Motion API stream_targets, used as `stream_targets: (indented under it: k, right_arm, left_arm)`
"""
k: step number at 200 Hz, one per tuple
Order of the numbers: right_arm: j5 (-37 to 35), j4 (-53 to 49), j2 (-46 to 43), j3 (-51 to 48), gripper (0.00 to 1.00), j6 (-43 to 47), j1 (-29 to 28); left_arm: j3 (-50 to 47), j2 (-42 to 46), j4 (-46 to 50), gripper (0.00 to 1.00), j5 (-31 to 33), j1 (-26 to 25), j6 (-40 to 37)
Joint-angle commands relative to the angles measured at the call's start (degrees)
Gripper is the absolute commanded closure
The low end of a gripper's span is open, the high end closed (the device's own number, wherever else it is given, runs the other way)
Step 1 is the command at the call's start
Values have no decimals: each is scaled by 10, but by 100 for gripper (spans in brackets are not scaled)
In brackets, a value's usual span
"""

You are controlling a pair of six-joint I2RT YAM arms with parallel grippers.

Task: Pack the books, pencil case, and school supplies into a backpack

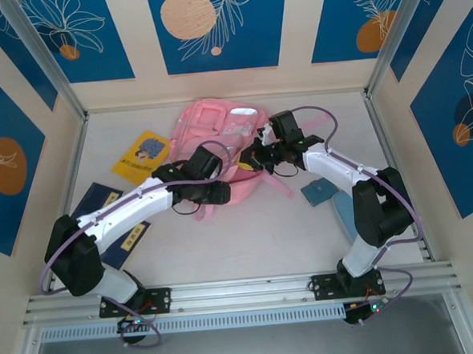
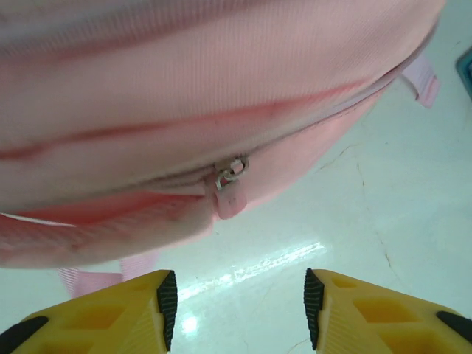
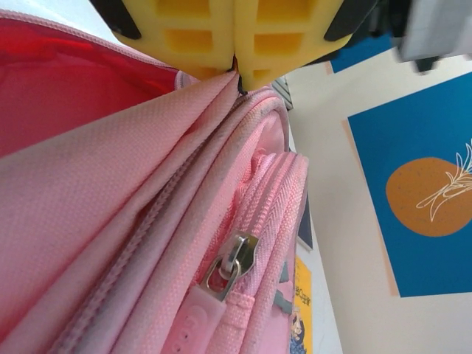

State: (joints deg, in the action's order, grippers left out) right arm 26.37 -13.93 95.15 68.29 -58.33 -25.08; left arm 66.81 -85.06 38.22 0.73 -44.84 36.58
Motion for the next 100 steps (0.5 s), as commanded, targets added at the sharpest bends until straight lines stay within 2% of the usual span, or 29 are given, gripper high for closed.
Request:
stream_targets:
  k: [1,37,100]
  right_arm:
    - [26,36,1,32,100,-12,-9]
    - [33,36,-3,33,100,-15,-11]
    - [41,33,-10,27,100,-14,-12]
  left_arm:
    - [-22,3,-61,54,27,-6,55]
    - [-24,-20,-76,55,84,-7,65]
    - [-14,-57,-103,60,94,-6,56]
